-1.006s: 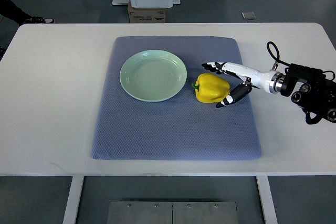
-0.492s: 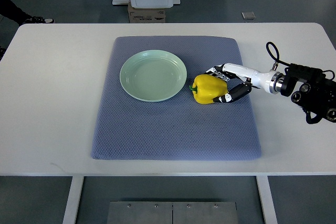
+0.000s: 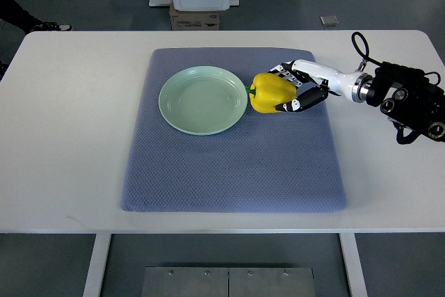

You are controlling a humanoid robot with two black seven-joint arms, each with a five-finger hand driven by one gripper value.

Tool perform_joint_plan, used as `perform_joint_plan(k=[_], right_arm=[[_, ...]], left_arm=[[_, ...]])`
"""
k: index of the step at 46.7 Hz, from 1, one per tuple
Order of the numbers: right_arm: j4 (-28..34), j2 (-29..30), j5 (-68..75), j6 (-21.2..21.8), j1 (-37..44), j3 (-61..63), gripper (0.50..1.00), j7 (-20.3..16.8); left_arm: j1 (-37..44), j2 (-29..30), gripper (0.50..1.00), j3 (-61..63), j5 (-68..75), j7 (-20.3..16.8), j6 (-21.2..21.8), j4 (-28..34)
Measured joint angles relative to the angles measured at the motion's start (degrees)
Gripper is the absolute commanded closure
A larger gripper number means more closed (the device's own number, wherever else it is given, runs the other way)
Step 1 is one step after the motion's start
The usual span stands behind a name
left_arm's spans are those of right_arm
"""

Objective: Place yellow pepper on plate with right hand
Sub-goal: 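Lift the pepper and carry it over the green plate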

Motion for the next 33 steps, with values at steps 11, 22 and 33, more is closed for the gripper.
perform_joint_plan(k=[11,22,33], right_arm=[[-0.1,3.4,0.8,0.0,3.3,0.1,1.0,-1.9],[-1.0,8.0,1.5,0.0,6.0,0.1,1.0,-5.6],[-2.2,12.4,1.9,0.0,7.5,0.1,1.0,-8.9]], left_arm=[[0.0,0.0,0.5,0.0,0.0,0.0,0.0,0.0],[0.0,0.0,0.5,0.0,0.0,0.0,0.0,0.0],[0.0,0.0,0.5,0.0,0.0,0.0,0.0,0.0]])
